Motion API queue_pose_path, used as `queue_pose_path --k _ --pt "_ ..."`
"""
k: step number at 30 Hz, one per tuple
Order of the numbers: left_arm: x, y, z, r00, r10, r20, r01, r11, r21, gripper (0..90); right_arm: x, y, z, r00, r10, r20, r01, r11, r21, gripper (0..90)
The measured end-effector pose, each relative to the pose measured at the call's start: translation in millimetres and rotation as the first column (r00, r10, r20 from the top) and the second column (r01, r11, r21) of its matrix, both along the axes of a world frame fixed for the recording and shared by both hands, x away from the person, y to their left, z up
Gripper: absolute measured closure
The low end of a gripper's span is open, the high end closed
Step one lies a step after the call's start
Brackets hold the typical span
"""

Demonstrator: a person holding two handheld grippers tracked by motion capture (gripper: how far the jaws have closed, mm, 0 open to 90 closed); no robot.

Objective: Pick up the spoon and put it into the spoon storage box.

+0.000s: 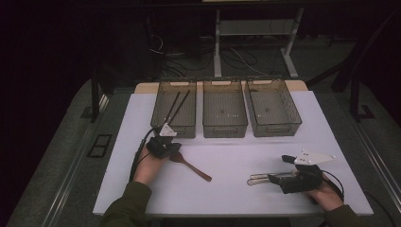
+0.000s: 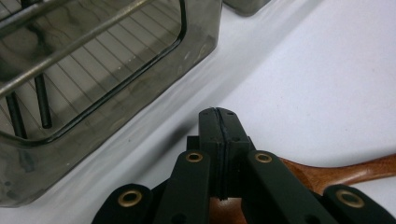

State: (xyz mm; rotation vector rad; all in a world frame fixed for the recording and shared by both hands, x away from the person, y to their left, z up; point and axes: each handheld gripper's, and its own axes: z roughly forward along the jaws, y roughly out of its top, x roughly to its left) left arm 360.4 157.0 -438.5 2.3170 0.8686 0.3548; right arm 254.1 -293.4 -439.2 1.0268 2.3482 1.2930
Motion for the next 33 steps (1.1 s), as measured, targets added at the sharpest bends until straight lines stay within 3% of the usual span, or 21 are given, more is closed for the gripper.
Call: queue_pose_path --k 12,19,24,33 --pt "-9.5 3.0 1.3 0.9998 -0.014 -0.013 0.015 0.9986 0.050 88.9 -0.6 -0.1 0.4 1.0000 -0.003 0.000 0.003 1.0000 0.000 6.6" --pt "-17.9 8.7 1.4 0.9994 -0.016 -0.029 0.017 0.9993 0.034 89.0 -0.7 -0.2 0.5 1.0000 -0.003 0.001 0.003 1.0000 0.000 6.6" --pt "-23.8 11.3 3.5 0.9984 -0.032 -0.048 0.034 0.9981 0.051 88.9 -0.5 -0.7 0.6 1.0000 -0.005 0.003 0.005 1.0000 0.000 6.7" --pt "-38.9 20.4 3.5 0.9967 -0.029 -0.076 0.031 0.9992 0.025 89.0 -0.5 -0.8 0.5 1.0000 -0.004 0.004 0.004 1.0000 0.001 6.7"
